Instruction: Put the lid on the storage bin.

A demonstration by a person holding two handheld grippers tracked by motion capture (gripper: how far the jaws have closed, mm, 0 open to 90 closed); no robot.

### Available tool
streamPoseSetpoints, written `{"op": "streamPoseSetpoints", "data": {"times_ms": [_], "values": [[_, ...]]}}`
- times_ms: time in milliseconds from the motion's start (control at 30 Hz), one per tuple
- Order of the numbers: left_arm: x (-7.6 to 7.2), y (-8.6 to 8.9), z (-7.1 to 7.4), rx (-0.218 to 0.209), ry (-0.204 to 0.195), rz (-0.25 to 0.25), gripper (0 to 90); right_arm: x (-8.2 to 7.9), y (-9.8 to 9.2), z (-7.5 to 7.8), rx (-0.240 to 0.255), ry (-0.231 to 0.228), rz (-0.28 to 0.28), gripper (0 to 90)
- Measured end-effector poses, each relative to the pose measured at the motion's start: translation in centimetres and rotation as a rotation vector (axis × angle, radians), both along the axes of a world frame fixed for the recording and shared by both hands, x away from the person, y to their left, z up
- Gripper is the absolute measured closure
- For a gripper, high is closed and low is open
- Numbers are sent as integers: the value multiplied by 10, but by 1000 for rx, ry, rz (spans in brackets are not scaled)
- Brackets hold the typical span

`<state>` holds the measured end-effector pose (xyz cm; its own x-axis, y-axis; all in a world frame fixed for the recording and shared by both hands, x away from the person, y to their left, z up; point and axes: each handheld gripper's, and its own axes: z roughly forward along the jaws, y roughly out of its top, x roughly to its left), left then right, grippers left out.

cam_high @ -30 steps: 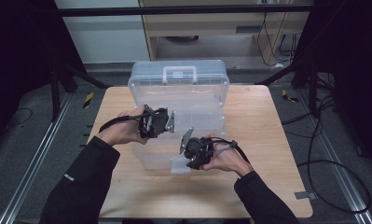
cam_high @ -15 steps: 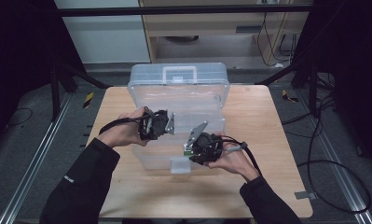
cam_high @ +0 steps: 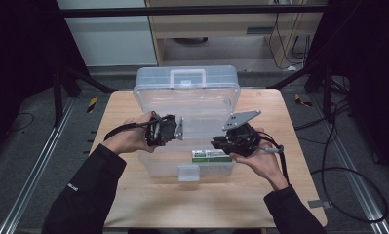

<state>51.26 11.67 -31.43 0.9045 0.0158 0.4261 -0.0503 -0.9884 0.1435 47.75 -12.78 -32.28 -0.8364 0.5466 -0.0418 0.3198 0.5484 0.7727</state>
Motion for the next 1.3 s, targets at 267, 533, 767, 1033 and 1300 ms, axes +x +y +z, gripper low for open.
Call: {"op": "streamPoseSetpoints", "data": {"times_ms": [267, 533, 767, 1033, 1300], "values": [[0, -1, 0, 3, -2, 2, 853, 10, -20, 6, 113, -27, -117, 836], [-1, -1, 0, 3, -5, 3, 852, 29, -37, 5, 174, -46, -243, 861], [-1, -1, 0, 13, -5, -1, 852, 43, -45, 1, 207, -47, -292, 890], [-3, 0, -2, 9, 4, 2, 852, 55, -47, -1, 223, -45, -330, 900], [-5, -1, -4, 9, 5, -2, 849, 57, -53, 1, 246, -49, -364, 900]]}}
